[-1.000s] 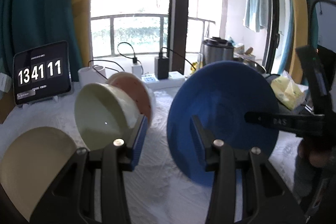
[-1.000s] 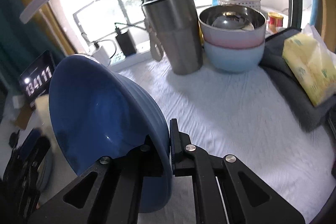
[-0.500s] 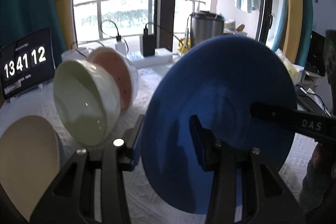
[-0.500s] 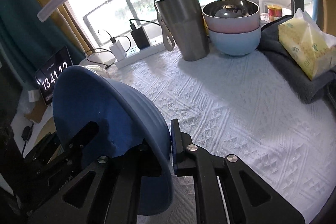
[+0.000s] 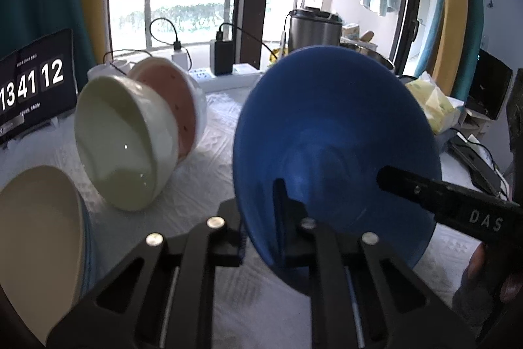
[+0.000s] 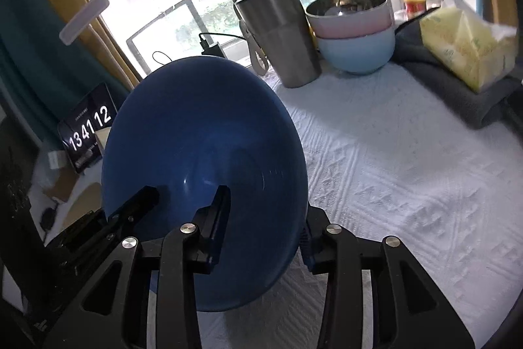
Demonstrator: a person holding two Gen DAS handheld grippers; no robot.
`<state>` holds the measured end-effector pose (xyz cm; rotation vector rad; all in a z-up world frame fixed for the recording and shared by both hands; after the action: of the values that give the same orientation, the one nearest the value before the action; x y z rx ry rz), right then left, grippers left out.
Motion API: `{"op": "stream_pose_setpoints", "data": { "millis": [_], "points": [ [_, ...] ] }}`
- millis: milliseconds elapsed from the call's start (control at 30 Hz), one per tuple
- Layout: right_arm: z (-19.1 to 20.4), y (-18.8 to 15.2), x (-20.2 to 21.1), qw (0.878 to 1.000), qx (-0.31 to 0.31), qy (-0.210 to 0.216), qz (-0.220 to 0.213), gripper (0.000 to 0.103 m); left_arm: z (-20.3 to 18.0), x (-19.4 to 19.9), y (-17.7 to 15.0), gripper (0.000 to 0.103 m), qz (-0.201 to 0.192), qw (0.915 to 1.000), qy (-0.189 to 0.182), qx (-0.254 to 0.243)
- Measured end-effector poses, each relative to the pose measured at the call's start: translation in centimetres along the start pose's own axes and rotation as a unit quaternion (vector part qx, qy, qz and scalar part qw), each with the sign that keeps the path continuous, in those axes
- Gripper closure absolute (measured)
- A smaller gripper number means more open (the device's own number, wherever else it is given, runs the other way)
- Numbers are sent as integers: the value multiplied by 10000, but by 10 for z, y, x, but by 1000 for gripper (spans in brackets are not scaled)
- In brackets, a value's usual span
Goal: Organize plates and bowls
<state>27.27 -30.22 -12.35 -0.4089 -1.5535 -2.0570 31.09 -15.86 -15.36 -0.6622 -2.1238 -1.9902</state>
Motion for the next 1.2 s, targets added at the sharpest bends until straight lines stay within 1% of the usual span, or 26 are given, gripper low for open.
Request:
{"op": "stream_pose_setpoints", "data": {
  "millis": [167, 433, 567, 633, 800, 1033, 1200],
  "points": [
    [4, 2, 15, 10000, -22, 10, 23, 62, 2, 13, -2, 89, 140, 9997, -117, 171],
    [24, -8, 34, 9996, 154, -8, 253, 61, 6, 47, -6, 89, 228, 9996, -16, 179],
    [33, -16, 37, 9984, 266, -58, 489, 60, 9, 61, -11, 88, 326, 9991, 22, 258],
    [36, -18, 39, 9982, 216, -14, 561, 60, 10, 66, -17, 86, 438, 9986, -2, 299],
    [38, -23, 35, 9974, 215, -55, 689, 59, 18, 67, -28, 85, 631, 9970, -40, 448],
    [42, -26, 21, 9960, 226, -26, 861, 59, 26, 76, -21, 85, 460, 9977, -34, 493],
    [39, -22, 14, 9961, 225, -171, 835, 59, 33, 73, -22, 84, 466, 9971, -2, 608]
  ]
}}
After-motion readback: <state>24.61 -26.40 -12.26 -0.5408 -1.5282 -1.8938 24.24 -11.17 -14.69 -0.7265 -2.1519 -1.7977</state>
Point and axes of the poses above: each gripper's, at about its wrist camera, not at the fingertips, and x roughly against the way its jaws point, z to its left, y to its top, the point moved 6 cm from there along -x, roughly the way its jaws point, and after that the axes turned 12 degrees about -z, right-handed, at the moved point
